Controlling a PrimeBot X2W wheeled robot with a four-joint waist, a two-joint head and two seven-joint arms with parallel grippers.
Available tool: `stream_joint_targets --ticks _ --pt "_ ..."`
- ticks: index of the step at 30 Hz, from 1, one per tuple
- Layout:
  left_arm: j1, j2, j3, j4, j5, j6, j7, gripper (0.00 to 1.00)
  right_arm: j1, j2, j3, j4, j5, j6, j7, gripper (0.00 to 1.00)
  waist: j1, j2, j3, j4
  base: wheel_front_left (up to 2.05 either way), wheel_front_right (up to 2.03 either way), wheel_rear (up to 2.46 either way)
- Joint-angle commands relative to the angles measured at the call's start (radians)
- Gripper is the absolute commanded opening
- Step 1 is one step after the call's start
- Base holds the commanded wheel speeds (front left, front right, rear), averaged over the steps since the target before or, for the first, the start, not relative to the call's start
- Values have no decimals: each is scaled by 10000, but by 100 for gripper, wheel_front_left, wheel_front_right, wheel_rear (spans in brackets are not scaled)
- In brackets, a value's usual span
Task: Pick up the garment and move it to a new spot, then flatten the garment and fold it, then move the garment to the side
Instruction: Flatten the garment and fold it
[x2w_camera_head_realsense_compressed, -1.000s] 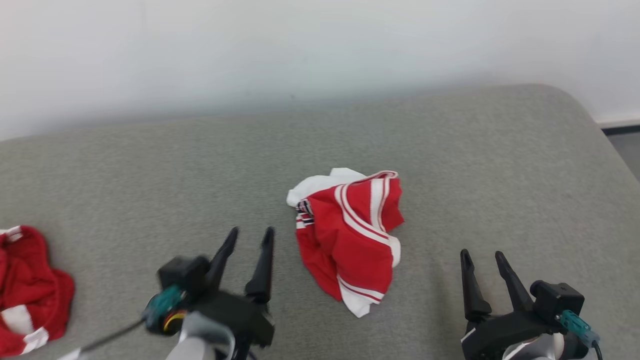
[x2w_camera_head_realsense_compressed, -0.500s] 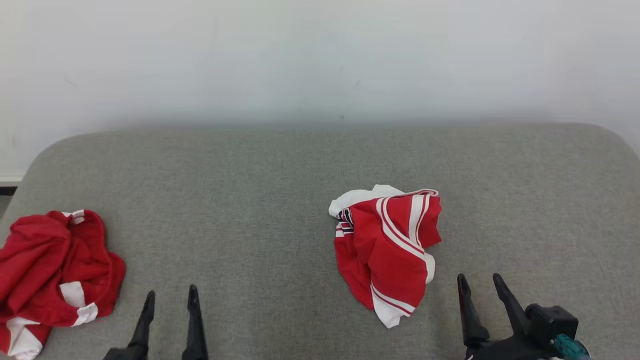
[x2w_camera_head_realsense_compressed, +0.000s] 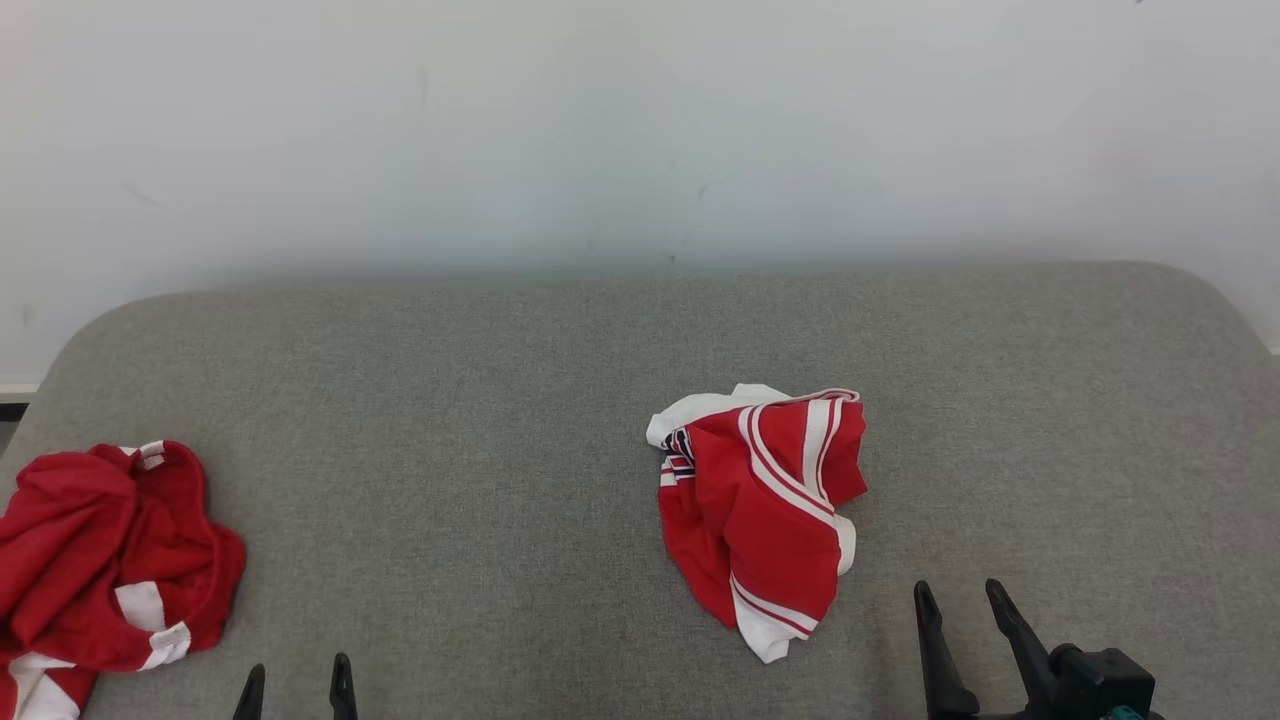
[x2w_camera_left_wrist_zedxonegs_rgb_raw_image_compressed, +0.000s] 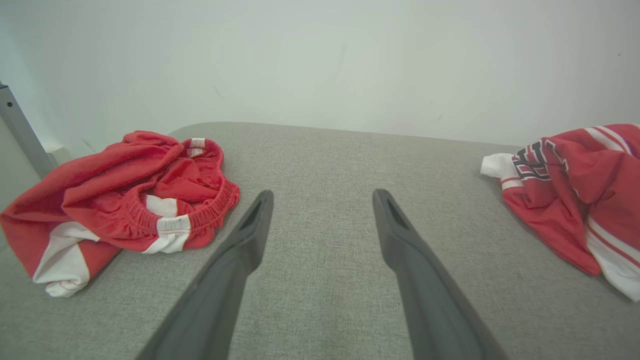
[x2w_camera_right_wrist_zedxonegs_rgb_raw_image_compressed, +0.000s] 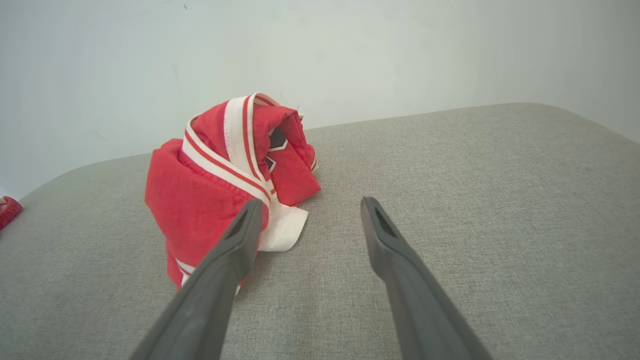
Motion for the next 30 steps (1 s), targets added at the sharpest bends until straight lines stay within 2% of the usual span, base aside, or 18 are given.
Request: stream_joint_targets --ticks 1,9,23,30 --pt "178 -33 101 91 142 -123 -32 100 102 9 -6 13 -89 34 -50 100 1 0 -26 -37 0 0 0" --pt "233 -314 488 114 545 -535 -33 100 144 11 31 -7 -114 34 -58 100 1 0 -6 -167 0 0 0" --pt "-7 -553 643 340 916 -859 -33 100 9 11 207 13 43 34 -74 100 1 0 28 -463 0 0 0" --pt "-852 -321 -121 603 1000 -1237 275 100 -93 12 304 47 101 34 -69 100 1 0 70 -820 0 0 0"
